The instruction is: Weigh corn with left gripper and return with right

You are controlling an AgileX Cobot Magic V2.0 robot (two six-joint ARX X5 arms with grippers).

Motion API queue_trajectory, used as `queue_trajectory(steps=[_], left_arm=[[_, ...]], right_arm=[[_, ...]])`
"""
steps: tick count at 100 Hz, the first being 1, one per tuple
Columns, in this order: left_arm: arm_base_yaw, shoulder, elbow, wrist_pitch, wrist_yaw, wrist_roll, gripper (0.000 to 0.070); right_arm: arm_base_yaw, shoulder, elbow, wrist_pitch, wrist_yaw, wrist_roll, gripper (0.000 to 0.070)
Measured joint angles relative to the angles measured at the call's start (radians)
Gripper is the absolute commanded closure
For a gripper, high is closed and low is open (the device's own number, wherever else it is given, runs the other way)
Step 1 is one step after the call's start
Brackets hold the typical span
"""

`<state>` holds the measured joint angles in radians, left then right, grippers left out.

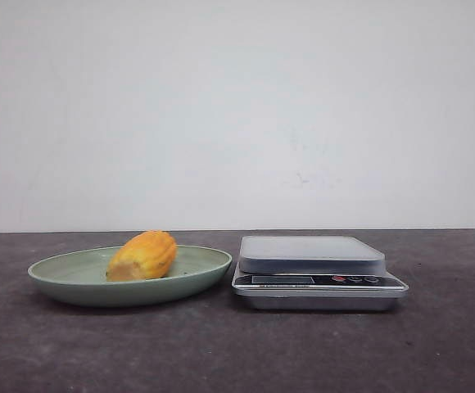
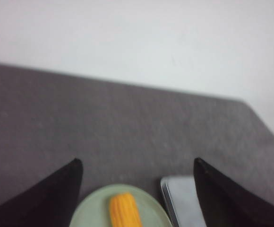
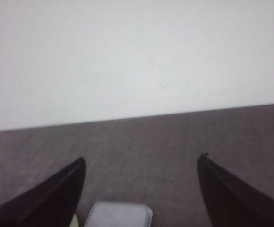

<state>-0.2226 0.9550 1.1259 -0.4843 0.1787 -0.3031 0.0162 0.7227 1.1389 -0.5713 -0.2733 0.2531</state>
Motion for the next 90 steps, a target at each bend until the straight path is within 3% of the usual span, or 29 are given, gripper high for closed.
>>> queue_trajectory(steps=[29, 90], left_arm=[[-0.169, 0.266, 0.0, 0.023, -0.121, 0.013, 0.0271], [-0.259, 0.737, 0.0, 0.064, -0.154, 0.023, 0.0271]], right_arm=[[0.031, 0.071, 0.032, -0.082, -0.013, -0.022, 0.0217], [0.037, 0.068, 0.032, -0.102, -0.014, -0.046, 0.0217]])
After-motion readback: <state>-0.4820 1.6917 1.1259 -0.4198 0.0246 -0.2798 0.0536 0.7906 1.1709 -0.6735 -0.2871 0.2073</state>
